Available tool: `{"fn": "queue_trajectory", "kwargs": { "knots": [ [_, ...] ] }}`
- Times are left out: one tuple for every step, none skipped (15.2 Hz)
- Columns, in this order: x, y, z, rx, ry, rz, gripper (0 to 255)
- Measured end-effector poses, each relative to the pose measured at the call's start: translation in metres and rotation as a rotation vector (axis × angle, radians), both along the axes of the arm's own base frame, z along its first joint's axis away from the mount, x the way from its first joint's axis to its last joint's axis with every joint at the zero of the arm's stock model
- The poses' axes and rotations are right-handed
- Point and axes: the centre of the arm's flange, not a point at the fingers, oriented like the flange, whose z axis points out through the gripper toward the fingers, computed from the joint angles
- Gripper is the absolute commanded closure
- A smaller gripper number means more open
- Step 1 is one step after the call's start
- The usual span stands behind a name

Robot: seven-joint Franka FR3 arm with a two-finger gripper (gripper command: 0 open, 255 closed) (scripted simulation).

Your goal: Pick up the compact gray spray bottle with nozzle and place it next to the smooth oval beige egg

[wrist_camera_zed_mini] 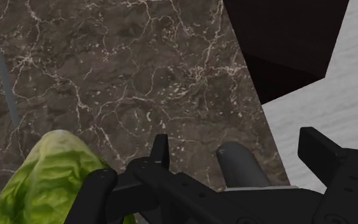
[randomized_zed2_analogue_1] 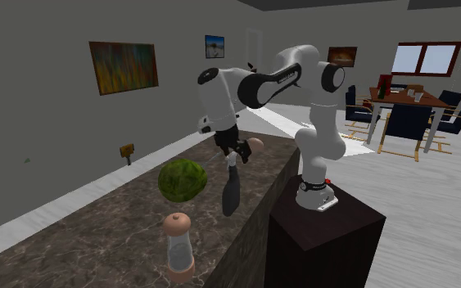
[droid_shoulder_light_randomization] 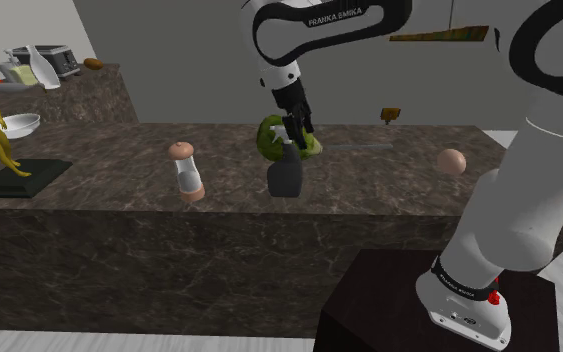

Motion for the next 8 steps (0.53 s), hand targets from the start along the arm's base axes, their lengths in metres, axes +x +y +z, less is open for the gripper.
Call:
{"fn": "queue_trajectory", "kwargs": {
  "knots": [
    [0.011, 0.008, -0.005, -0.005, 0.01, 0.034, 0],
    [0.021, 0.019, -0.008, -0.01, 0.02, 0.068, 0],
    [0.03, 0.028, -0.011, -0.015, 0.028, 0.101, 0],
    [0.039, 0.04, -0.015, -0.02, 0.038, 0.134, 0],
    [0.051, 0.052, -0.018, -0.026, 0.048, 0.167, 0],
    [0.058, 0.06, -0.021, -0.031, 0.06, 0.201, 0],
    [0.066, 0.075, -0.025, -0.036, 0.067, 0.234, 0],
    [0.067, 0.082, -0.026, -0.037, 0.062, 0.253, 0]
  ]
}}
